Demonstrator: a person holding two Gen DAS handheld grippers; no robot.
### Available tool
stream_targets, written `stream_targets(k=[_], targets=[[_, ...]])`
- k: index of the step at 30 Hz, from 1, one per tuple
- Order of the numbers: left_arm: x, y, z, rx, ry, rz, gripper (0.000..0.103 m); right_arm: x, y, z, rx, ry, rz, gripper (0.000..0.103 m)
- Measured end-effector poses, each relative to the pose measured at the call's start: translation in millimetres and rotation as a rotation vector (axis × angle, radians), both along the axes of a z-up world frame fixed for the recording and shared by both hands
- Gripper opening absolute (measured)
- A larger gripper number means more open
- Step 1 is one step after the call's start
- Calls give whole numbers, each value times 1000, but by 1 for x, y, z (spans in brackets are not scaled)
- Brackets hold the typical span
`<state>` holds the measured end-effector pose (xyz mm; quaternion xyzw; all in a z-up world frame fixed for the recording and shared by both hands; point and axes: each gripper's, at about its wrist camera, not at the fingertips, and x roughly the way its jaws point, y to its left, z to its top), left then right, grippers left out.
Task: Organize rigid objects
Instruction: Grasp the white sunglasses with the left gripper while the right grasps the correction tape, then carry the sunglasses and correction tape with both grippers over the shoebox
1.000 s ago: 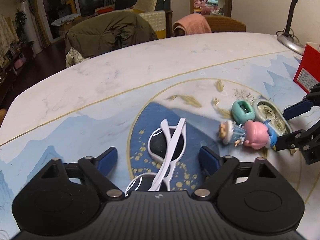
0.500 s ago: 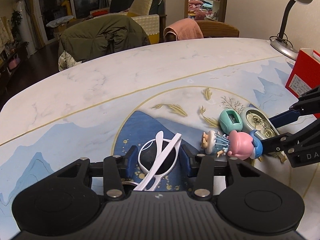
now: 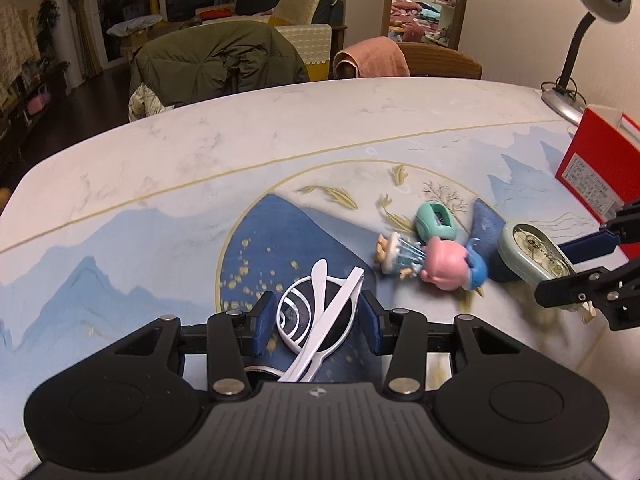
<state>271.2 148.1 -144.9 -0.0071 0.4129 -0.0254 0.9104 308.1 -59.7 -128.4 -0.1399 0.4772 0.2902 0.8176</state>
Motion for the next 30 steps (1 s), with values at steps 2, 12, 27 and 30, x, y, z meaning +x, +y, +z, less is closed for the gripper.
stream_targets(k=[2, 12, 27, 30], targets=[[-7, -1, 4, -16, -4, 9, 43, -7, -6, 5, 12, 3, 0, 44], [-48, -14, 23, -85, -25, 31, 43, -44, -35, 34, 86, 22, 11, 44], [-89, -61, 58, -119, -86, 11, 41, -76, -96, 72, 136, -24, -7, 44], [-91, -77, 68, -129, -104, -7, 41, -79, -112, 78, 146, -37, -14, 44]])
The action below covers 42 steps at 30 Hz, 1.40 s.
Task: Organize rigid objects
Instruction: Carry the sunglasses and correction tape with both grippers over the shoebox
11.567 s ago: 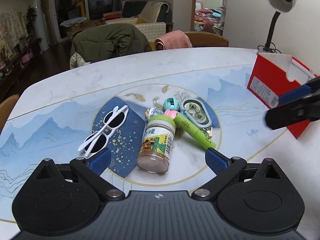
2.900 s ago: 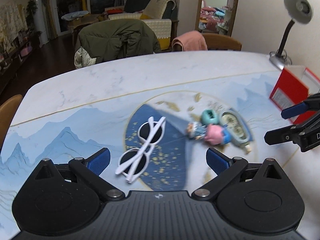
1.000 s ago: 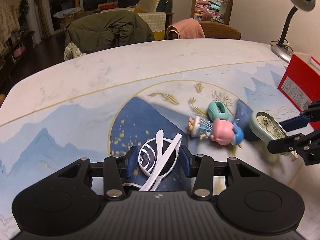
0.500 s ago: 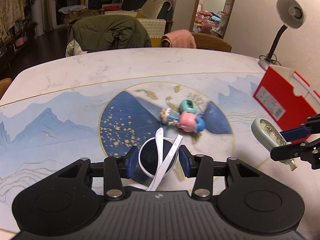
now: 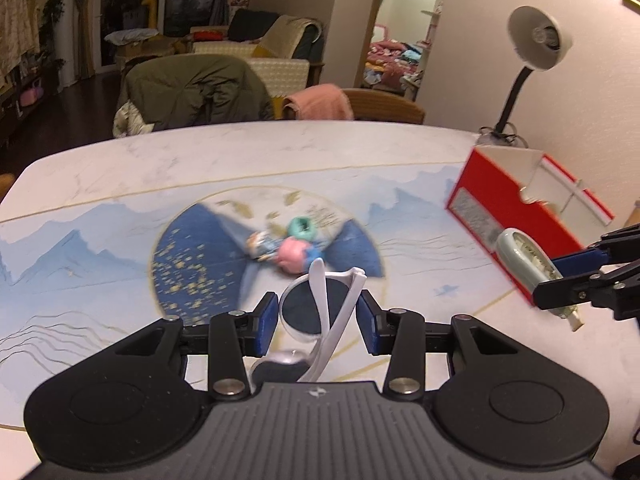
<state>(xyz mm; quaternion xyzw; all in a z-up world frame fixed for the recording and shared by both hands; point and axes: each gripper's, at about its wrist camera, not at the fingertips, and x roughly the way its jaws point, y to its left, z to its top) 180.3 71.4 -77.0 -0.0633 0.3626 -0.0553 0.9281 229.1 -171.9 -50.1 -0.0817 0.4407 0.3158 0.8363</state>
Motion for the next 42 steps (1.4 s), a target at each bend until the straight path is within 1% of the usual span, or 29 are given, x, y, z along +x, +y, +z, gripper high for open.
stream_targets(k=[6, 11, 16, 21, 27, 30, 33, 37, 42], targets=[[3, -41, 23, -9, -47, -49, 40, 1, -37, 11, 19, -18, -32, 44], [15, -80, 43, -12, -87, -102, 40, 9, -75, 20, 35, -43, -73, 44], [30, -122, 62, -18, -126, -163, 40, 23, -117, 29, 42, -78, -128, 44], [49, -164, 79, -18, -159, -222, 40, 40, -159, 31, 33, -102, -188, 44], [77, -208, 97, -52, -179, -266, 40, 63, -199, 30, 19, -127, -234, 44], [93, -227, 105, -92, -165, -283, 40, 76, -213, 27, 1, -134, -250, 44], [110, -244, 107, -100, -150, -298, 40, 88, -227, 22, -11, -138, -268, 44], [134, -266, 96, -73, -90, -299, 40, 106, -241, 15, -25, -134, -288, 44], [157, -288, 72, 7, -14, -295, 40, 122, -247, 0, -48, -112, -291, 44]])
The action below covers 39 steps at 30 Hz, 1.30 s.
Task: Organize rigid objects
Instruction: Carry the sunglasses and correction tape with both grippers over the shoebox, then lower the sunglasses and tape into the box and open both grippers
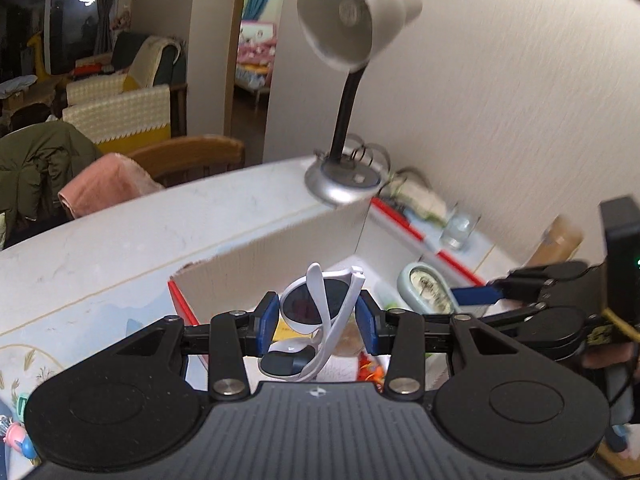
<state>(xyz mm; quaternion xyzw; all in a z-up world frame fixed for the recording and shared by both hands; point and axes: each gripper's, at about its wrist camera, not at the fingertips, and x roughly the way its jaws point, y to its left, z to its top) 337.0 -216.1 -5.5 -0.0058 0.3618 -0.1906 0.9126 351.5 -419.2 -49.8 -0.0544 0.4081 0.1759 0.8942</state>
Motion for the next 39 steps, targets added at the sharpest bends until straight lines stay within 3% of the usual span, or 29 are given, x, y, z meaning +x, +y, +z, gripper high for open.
stream_targets(k=[8, 11, 12, 27, 39], targets=[[32, -19, -32, 95, 75, 31, 40, 17, -1, -19, -20, 33, 18, 42], [44, -23, -41, 117, 93, 33, 40, 22, 0, -26, -21, 45, 27, 34], [47, -25, -43, 124, 97, 31, 40, 23, 0, -27, -14, 50, 31, 27], [82, -45, -74, 172, 154, 14, 40, 40, -4, -44, -11, 96, 38, 27], [86, -56, -98, 210, 254, -18, 41, 39, -9, -46, 21, 125, 22, 32]])
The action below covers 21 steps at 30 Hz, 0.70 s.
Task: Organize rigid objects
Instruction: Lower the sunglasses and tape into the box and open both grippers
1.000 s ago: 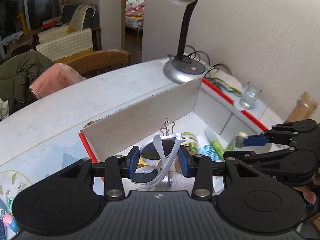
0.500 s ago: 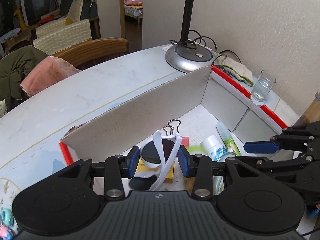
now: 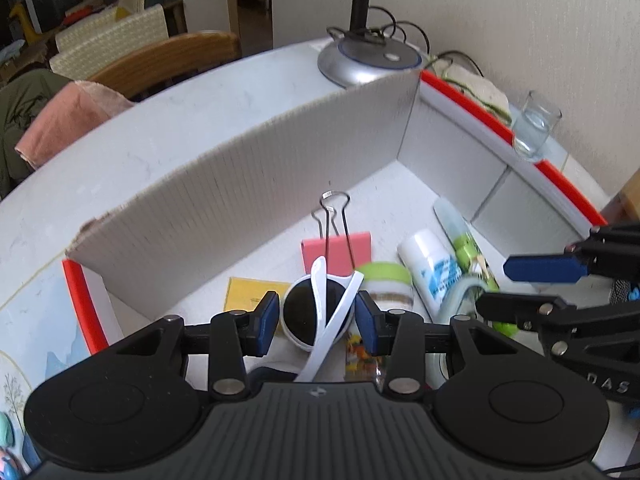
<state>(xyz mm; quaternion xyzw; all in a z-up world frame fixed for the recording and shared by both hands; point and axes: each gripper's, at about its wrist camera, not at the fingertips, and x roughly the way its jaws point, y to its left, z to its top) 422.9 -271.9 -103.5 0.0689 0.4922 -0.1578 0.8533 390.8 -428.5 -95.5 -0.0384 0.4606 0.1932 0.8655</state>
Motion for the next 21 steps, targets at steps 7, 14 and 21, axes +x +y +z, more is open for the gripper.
stream_targets(k=[7, 14, 21], targets=[[-12, 8, 8, -18, -17, 20, 58, -7, 1, 8, 21, -10, -6, 36], [-37, 21, 29, -64, -70, 32, 59, -20, 1, 21, 45, -30, -8, 39], [-68, 37, 54, -102, -131, 44, 59, -37, 3, 37, 55, -68, -12, 59]])
